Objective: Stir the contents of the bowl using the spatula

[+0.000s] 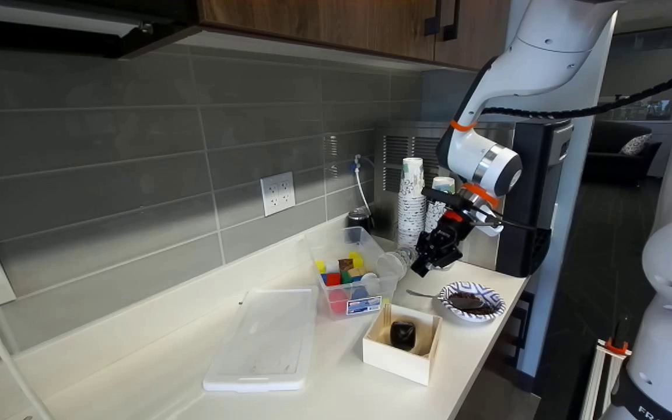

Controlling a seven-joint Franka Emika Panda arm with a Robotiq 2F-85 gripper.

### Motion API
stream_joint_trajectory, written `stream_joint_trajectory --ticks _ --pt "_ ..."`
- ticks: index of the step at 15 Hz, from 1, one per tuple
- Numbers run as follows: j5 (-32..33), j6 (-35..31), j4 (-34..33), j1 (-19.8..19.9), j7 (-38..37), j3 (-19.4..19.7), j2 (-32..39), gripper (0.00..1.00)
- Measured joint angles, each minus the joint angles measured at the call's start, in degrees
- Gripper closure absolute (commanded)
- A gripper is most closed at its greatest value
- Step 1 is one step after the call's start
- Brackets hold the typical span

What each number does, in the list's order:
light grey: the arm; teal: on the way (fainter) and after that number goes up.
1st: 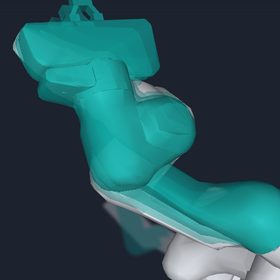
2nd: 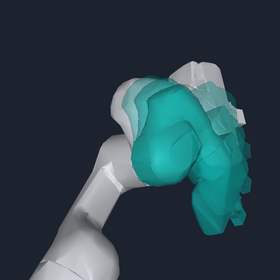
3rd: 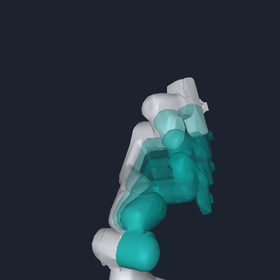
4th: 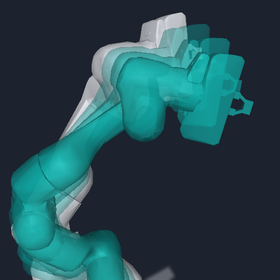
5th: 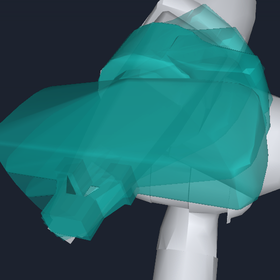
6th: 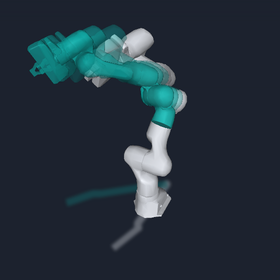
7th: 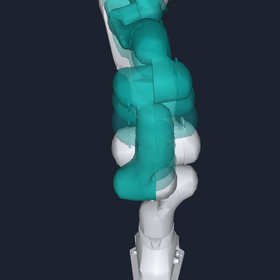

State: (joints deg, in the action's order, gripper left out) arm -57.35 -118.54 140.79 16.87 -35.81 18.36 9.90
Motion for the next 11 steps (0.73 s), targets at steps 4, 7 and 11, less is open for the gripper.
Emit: stream_joint_trajectory --ticks 4,7,11 --pt "0.28 -1.91 0.12 -0.67 0.0 -0.1 -0.24 0.1" --pt "0.53 -3.06 0.23 -1.04 0.0 -0.14 -0.79 0.0" --pt "0.61 -3.83 0.51 -1.21 0.0 -0.37 -1.43 0.0"
